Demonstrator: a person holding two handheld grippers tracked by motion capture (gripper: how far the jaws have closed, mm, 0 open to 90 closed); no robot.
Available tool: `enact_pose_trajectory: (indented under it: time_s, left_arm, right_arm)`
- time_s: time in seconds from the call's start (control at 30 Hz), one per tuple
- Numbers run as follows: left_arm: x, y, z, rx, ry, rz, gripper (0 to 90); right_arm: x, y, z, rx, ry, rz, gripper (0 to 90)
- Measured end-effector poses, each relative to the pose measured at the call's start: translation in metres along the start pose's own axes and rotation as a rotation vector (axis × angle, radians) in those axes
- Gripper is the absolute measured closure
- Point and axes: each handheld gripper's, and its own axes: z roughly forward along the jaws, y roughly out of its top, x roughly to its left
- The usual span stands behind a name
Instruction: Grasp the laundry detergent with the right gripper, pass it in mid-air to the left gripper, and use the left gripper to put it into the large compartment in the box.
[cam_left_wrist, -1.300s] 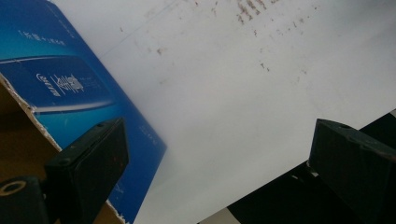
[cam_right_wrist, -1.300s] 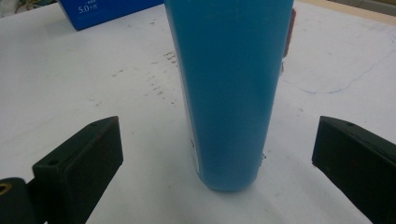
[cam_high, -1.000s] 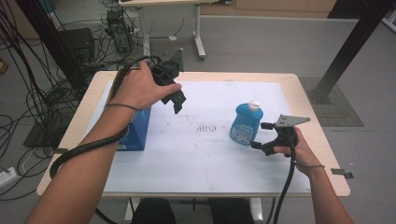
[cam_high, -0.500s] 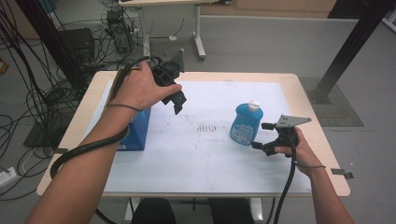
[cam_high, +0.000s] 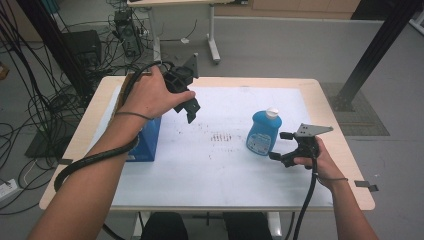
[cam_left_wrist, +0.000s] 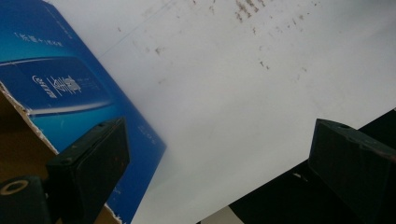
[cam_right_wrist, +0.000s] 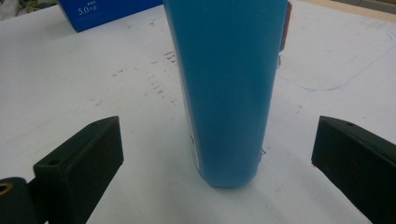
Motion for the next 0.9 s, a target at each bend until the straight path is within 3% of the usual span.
enact_pose_trajectory:
  time_s: [0.9]
  left_arm:
    - [0.0,-0.0022,0.0003,-0.007,-0.006,-0.007,5.9]
  right_arm:
    - [-0.0008,-0.0002,-0.0012,-0.001,0.001,0.003,2.1]
